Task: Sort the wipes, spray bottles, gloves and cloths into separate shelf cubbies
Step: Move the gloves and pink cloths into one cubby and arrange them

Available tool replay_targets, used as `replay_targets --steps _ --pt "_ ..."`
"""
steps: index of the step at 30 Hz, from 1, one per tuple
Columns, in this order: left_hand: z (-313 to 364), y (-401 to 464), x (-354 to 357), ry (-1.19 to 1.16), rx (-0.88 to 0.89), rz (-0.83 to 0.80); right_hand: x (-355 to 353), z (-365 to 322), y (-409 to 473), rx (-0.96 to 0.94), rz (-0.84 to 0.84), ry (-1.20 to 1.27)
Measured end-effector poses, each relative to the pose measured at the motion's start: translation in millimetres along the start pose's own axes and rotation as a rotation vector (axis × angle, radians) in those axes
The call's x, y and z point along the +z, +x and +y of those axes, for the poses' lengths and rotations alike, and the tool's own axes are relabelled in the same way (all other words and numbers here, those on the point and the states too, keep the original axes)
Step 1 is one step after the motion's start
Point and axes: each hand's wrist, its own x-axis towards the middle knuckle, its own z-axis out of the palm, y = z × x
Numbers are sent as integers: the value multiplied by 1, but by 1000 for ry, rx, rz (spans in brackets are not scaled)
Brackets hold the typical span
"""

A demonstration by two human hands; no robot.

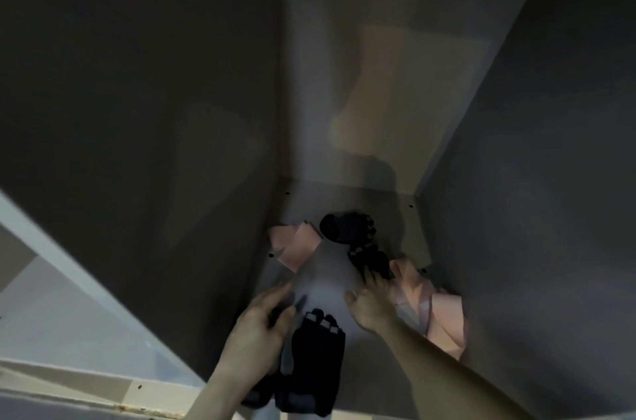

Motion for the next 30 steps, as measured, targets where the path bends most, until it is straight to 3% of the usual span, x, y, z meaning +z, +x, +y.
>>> replay_targets --steps 2,6,9,13,15,17,21,30 --pt "4 0 -4 3 -15 -14 -16 -2 -4 41 116 168" --pt "14 1 -11 4 6 -15 -73 -7 -30 81 395 1027" --pt "26 4 -11 -133 -49 -47 -108 -12 -60 26 335 1519" --pt "54 -4 -6 -477 -209 -189 -128 -23 -96 -17 131 1859" --pt "67 -10 -3 -651 -226 -341 -131 -28 -115 -104 -71 1932" --pt "77 -16 0 -833 -214 -375 -132 -33 -131 -182 -191 1955" --pt "86 -21 4 -1119 -218 -183 -132 -39 -150 -249 -127 1911" --pt "66 -29 10 -1139 -372 -49 -104 -57 -148 -280 -39 1601"
